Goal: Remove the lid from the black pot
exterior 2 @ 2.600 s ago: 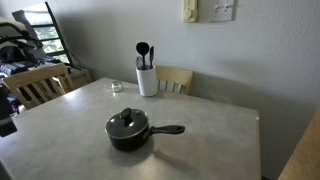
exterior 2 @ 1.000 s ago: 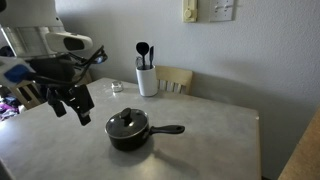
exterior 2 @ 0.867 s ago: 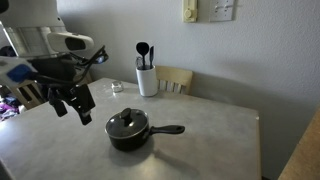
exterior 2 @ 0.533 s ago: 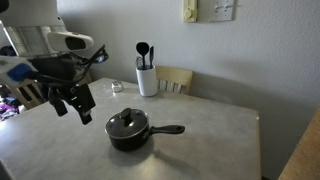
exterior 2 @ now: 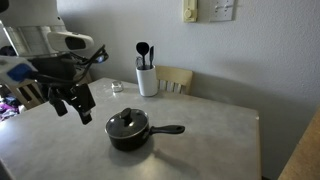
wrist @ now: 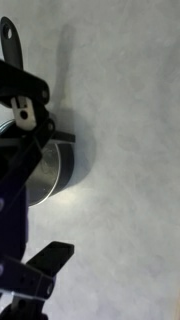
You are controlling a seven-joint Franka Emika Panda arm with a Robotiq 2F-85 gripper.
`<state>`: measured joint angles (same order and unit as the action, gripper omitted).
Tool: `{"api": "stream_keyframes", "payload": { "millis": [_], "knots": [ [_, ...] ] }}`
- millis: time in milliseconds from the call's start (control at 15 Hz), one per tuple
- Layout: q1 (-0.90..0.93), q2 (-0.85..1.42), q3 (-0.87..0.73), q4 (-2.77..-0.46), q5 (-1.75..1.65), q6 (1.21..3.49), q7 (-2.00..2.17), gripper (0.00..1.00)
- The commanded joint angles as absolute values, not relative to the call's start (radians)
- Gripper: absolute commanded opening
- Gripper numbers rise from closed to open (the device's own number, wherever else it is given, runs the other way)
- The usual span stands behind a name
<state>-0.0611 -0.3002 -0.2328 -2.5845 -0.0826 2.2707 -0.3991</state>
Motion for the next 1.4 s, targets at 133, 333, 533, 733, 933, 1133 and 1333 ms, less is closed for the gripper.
{"api": "stream_keyframes", "payload": {
  "millis": [133,333,533,733,933,1133,1333],
  "knots": [
    [-0.076,-0.299,-0.218,-2.584,-0.077,2.269,-0.403,1.0],
    [-0.076,-0.299,-0.218,-2.584,-0.077,2.269,-0.403,1.0],
    [-0.076,-0.298,-0.219,-2.581,-0.075,2.268,-0.406,1.0],
    [-0.076,-0.281,-0.217,-2.557,-0.072,2.221,-0.402,1.0],
    [-0.081,-0.254,-0.208,-2.524,-0.084,2.169,-0.367,1.0],
    [-0.082,-0.209,-0.198,-2.476,-0.089,2.116,-0.319,1.0],
    [-0.079,-0.128,-0.195,-2.405,-0.075,2.105,-0.3,1.0]
  ]
}}
